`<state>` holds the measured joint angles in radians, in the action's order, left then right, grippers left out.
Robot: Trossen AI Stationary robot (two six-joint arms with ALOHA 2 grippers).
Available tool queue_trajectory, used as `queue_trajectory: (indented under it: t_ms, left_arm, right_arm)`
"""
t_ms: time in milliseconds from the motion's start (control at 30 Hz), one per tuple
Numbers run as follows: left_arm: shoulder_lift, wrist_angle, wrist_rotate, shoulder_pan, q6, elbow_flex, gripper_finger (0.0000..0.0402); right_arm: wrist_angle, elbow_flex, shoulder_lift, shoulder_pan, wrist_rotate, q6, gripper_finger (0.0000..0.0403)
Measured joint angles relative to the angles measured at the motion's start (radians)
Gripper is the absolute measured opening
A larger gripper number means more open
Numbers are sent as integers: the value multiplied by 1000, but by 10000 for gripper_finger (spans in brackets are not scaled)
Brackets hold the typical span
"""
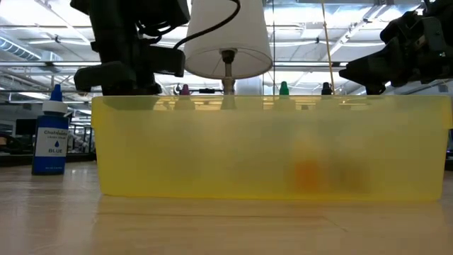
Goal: Pick & Place food coloring
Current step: Put the small red food coloring bottle into the transparent bin
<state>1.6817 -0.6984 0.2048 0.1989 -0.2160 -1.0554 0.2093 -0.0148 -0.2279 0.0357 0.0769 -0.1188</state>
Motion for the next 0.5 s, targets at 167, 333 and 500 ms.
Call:
queue_trajectory:
  t_ms: [167,333,500]
  left_arm:
    - [8,16,0,0,2,0,246]
    - [15,28,4,0,0,0,248]
    - [32,41,5,-1,-3,0,246]
  right_arm:
    - [0,0,0,0,0,0,112]
    - [0,0,0,0,0,0,112]
    - [0,0,0,0,0,0,112]
